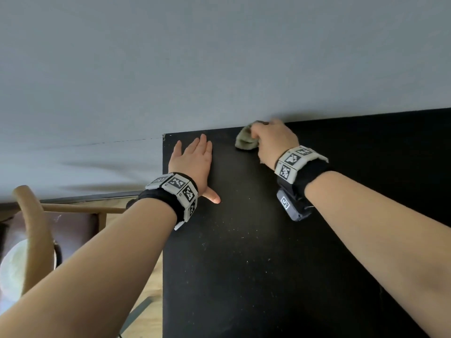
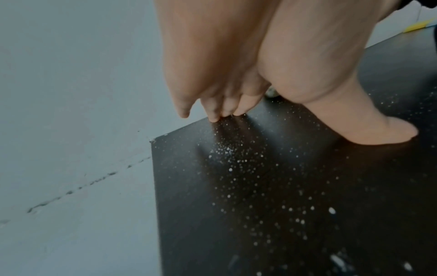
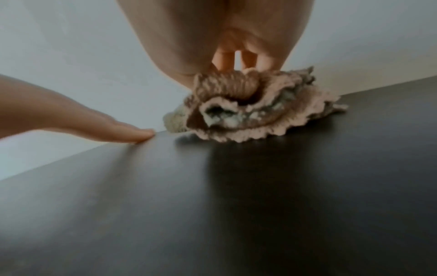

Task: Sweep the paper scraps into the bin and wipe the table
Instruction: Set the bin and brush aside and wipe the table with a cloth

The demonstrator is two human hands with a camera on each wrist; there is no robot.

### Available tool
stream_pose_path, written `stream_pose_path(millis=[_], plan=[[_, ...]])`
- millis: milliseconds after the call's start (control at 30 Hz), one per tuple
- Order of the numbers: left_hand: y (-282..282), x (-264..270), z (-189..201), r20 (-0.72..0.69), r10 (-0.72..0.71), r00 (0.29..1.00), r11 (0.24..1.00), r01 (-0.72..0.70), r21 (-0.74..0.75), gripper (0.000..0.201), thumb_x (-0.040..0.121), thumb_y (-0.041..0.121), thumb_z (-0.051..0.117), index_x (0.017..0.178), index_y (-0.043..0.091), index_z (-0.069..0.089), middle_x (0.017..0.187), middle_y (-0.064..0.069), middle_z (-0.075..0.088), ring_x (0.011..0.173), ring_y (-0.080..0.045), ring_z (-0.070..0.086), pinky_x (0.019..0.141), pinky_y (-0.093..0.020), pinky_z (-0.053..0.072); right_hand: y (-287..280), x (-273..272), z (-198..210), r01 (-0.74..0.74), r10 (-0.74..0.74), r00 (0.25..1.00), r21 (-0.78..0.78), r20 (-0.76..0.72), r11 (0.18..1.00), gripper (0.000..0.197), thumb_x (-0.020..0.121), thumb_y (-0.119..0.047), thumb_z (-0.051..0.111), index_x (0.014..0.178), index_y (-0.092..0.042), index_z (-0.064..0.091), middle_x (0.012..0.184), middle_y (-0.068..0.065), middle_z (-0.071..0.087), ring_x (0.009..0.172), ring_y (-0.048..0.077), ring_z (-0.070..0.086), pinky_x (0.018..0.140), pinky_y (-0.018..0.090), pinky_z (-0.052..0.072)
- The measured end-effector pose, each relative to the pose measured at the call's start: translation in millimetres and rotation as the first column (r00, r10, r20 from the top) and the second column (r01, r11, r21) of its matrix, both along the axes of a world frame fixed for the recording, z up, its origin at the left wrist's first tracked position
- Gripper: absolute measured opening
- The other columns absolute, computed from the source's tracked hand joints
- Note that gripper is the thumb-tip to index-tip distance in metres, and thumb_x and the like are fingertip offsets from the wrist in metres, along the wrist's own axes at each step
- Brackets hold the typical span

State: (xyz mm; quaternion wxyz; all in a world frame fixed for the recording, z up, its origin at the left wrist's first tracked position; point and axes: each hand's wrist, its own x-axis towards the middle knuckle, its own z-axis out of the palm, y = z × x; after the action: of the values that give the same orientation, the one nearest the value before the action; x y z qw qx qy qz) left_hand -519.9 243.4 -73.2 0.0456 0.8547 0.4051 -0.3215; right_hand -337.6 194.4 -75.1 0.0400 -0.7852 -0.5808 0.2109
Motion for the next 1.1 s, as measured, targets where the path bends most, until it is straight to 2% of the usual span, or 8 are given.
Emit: stream_pose_path(millis=[133,267,367,567,733,800,967,1100], plan=[[0.1,-0.7,0.4,0.018,0.001,1.0,1.0,-0.001,-0.009,0.143,0.052,0.076,0.071,0.151,0.009,-0.006,0.159,-0.007,-0.01,0.147,-0.02,-0.003,0.118,-0.049,0.002,-10.5,14.7,3.0,0.199,-0.199,0.978,0.005,0.066,0.98,0.026,0.086,-0.014,0.056,0.112,-0.014,0.052,0.121,0.018,0.045,0.101,0.037,0.054,0.079,0.037,0.047],[-1.6,0.9,0.1,0.008,0.003,1.0,1.0,-0.003,0.001,0.142,0.052,0.075,0.072,0.151,0.009,-0.006,0.159,-0.006,-0.01,0.147,-0.019,-0.003,0.118,-0.048,0.002,7.4,-27.4,-1.0,0.07,-0.069,0.997,0.005,-0.035,0.998,0.029,0.085,-0.014,0.056,0.114,-0.015,0.052,0.122,0.017,0.044,0.103,0.036,0.054,0.084,0.036,0.046],[-1.0,0.0,0.3,0.01,0.012,1.0,1.0,-0.012,-0.013,0.141,0.053,0.075,0.071,0.151,0.01,-0.007,0.159,-0.005,-0.012,0.147,-0.019,-0.005,0.117,-0.049,0.001,8.0,-51.9,-8.0,-0.046,0.049,0.995,0.031,-0.089,0.998,0.025,0.086,-0.011,0.055,0.111,-0.017,0.051,0.116,0.011,0.044,0.09,0.025,0.052,0.078,0.034,0.045],[1.1,-3.8,-2.3,0.047,0.015,0.999,1.0,-0.014,-0.022,0.142,0.052,0.075,0.072,0.151,0.012,-0.008,0.159,-0.004,-0.012,0.147,-0.019,-0.004,0.118,-0.049,0.003,-33.5,-34.1,-13.4,-0.174,0.169,0.964,-0.007,-0.206,0.985,0.024,0.092,-0.017,0.047,0.112,-0.023,0.059,0.119,0.004,0.047,0.098,0.02,0.057,0.092,0.036,0.048],[0.0,-1.6,-2.2,0.039,0.021,0.999,1.0,-0.02,-0.018,0.143,0.051,0.075,0.073,0.151,0.011,-0.007,0.159,-0.004,-0.011,0.147,-0.018,-0.004,0.117,-0.049,0.003,13.4,-4.4,-16.2,0.04,-0.023,0.983,0.091,-0.182,0.995,0.023,0.088,-0.006,0.052,0.104,-0.018,0.064,0.113,0.007,0.063,0.101,0.025,0.06,0.092,0.033,0.047],[0.2,-1.9,-2.6,0.04,0.022,0.999,1.0,-0.021,-0.016,0.143,0.051,0.074,0.073,0.151,0.012,-0.007,0.159,-0.004,-0.011,0.147,-0.018,-0.003,0.117,-0.049,0.003,19.4,-3.2,-18.3,0.039,-0.023,0.986,0.089,-0.165,0.995,0.024,0.087,-0.003,0.052,0.104,-0.014,0.064,0.113,0.008,0.064,0.102,0.026,0.059,0.09,0.033,0.047],[1.9,-3.4,-3.1,0.035,0.018,0.999,1.0,-0.017,-0.014,0.142,0.053,0.073,0.074,0.151,0.012,-0.008,0.159,-0.004,-0.013,0.147,-0.018,-0.005,0.118,-0.05,0.003,-37.0,-41.0,-13.9,-0.117,0.116,0.983,0.001,-0.144,0.993,0.018,0.09,-0.02,0.054,0.105,-0.027,0.061,0.114,0.006,0.051,0.1,0.023,0.056,0.093,0.036,0.047],[1.0,-2.4,-0.5,0.028,0.017,0.999,1.0,-0.016,-0.024,0.14,0.055,0.073,0.072,0.151,0.011,-0.008,0.159,-0.005,-0.013,0.147,-0.019,-0.005,0.118,-0.049,0.002,-97.8,-59.3,-8.6,-0.177,0.167,0.944,-0.011,-0.283,0.984,0.028,0.09,-0.015,0.054,0.115,-0.026,0.062,0.117,0.003,0.051,0.102,0.016,0.056,0.098,0.034,0.046]])
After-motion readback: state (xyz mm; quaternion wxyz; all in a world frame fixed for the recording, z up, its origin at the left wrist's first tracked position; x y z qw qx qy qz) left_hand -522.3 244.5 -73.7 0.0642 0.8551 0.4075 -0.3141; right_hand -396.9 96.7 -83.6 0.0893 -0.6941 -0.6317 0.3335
